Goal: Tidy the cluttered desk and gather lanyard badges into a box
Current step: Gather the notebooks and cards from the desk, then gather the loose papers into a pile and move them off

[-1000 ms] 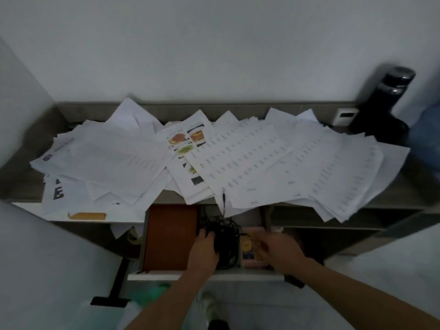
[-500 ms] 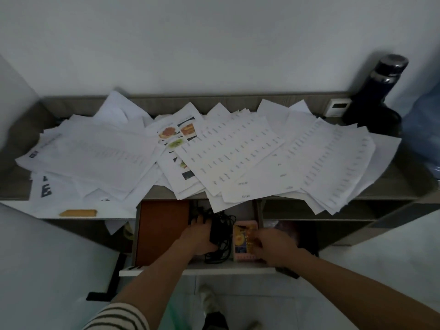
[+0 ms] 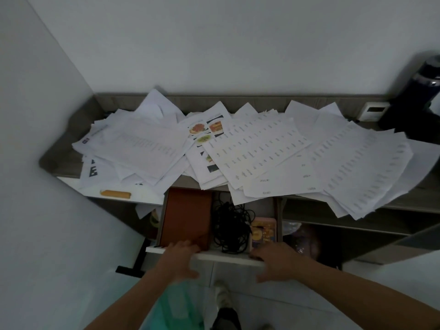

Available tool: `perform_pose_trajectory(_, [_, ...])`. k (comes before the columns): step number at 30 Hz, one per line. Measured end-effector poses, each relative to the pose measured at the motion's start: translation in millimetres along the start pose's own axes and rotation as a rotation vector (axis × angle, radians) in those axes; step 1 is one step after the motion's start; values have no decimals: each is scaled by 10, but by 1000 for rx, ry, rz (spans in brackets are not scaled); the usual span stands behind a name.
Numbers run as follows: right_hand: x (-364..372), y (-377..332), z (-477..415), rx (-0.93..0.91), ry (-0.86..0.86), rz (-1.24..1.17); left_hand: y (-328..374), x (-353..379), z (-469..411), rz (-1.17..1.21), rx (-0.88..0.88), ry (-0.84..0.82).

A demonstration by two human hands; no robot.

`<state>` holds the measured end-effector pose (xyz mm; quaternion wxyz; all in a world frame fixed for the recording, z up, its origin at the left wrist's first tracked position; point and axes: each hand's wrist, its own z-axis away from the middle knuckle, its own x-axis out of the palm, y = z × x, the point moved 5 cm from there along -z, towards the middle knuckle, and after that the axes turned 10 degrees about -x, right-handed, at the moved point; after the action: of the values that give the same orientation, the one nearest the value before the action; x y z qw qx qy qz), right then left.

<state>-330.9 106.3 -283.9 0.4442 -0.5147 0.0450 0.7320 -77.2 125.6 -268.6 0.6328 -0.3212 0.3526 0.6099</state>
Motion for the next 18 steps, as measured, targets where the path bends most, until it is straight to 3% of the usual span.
perform_pose_trajectory(5, [-12, -93, -35, -13, 22, 174, 63, -142, -14, 40, -31, 76])
perform_pose_trajectory(12, [-492, -21, 43, 25, 111, 110, -77, -592, -32, 141, 21, 240])
perform_pose_trajectory(16, [-642, -19, 55, 52, 114, 162, -108, -729, -138, 28, 39, 205])
perform_pose_trajectory(18, [-684, -29, 86, 62, 186, 224, -113, -793, -119, -62, 71, 324])
